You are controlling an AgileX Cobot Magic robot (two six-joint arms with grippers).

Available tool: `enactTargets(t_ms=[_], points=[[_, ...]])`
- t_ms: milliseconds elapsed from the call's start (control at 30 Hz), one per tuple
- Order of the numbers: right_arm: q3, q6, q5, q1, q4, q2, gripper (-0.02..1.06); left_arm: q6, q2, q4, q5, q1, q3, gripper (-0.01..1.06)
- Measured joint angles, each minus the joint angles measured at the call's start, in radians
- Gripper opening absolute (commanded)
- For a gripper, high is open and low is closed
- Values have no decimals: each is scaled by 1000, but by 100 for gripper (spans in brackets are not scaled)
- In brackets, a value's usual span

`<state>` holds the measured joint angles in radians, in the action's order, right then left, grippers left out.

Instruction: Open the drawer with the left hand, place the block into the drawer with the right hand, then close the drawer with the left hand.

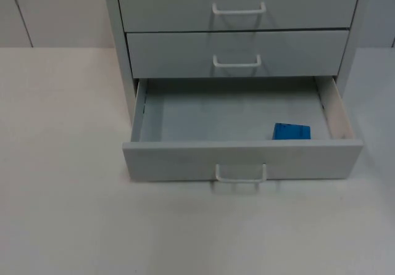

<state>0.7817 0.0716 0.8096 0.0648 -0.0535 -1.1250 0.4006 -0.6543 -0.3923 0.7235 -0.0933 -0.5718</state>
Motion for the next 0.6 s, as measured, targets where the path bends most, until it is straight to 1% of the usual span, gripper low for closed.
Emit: enactTargets(t_ms=[33,100,167,233,267,333,367,467,500,533,600], points=[[0,0,0,0,0,0,105,0,0,0,0,0,0,0],[0,0,6,0,2,0,105,90,-59,-76,30,0,-23,0],[0,0,6,0,2,0,105,149,-123,-125,60,0,-62,0],[0,0,6,0,4,0,105,162,-156,-130,66,-5,-86,0],[0,0,2,0,11,0,105,167,-189,-130,66,-19,-107,0],[0,0,0,0,23,0,105,165,-249,-102,44,-80,-167,0],[0,0,0,0,23,0,105,165,-249,-102,44,-80,-167,0],[0,0,0,0,29,0,105,77,-313,28,-18,-209,-215,0],[0,0,0,0,29,0,105,21,-338,108,-34,-268,-226,0],[0,0,0,0,29,0,105,21,-338,108,-34,-268,-226,0],[0,2,0,0,29,0,105,-127,-399,313,-51,-398,-248,0]])
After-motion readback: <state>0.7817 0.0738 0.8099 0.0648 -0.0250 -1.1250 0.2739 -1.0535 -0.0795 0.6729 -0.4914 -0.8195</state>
